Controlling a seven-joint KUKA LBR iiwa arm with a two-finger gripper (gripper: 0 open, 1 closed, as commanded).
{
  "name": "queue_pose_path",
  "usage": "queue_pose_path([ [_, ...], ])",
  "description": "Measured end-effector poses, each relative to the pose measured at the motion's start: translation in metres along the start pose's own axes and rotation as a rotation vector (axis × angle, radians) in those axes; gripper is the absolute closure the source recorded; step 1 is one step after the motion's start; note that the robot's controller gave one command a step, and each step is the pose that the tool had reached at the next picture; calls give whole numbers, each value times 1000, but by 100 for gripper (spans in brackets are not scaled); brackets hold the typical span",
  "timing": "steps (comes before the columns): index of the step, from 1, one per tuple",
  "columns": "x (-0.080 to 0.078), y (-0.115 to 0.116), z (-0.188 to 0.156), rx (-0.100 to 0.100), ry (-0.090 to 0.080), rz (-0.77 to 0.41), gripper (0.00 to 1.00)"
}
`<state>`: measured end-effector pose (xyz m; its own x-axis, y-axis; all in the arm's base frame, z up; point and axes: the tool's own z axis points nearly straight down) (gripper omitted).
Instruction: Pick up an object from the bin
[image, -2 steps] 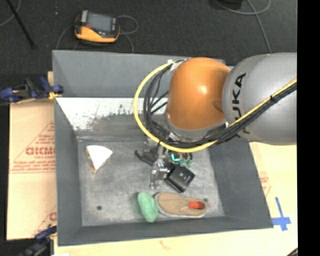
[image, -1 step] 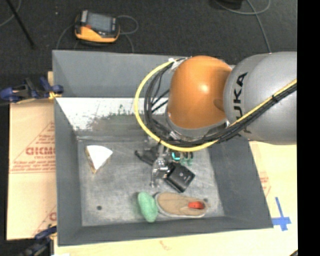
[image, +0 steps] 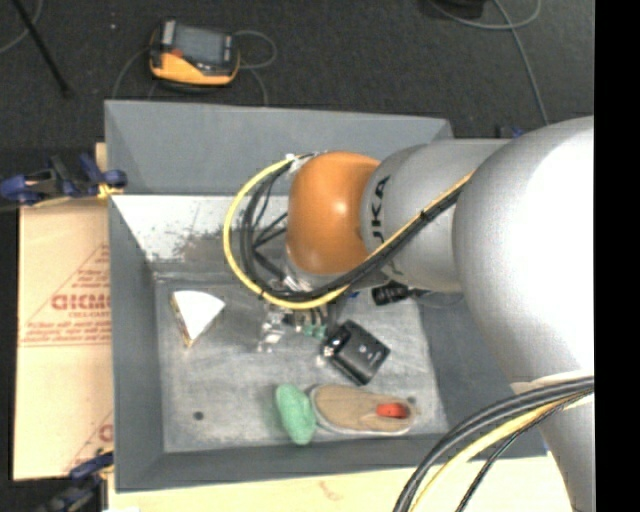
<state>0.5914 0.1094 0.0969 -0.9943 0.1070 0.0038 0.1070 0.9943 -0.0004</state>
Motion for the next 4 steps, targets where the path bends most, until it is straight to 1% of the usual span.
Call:
queue_pose_path([
  [1, -1, 0, -3, -1, -4, 1, 100],
  [2, 4, -3, -35, 2, 4, -19, 100],
  [3, -2, -2, -92, 1, -5, -73, 100],
  [4, 0, -8, -123, -1, -8, -91, 100],
])
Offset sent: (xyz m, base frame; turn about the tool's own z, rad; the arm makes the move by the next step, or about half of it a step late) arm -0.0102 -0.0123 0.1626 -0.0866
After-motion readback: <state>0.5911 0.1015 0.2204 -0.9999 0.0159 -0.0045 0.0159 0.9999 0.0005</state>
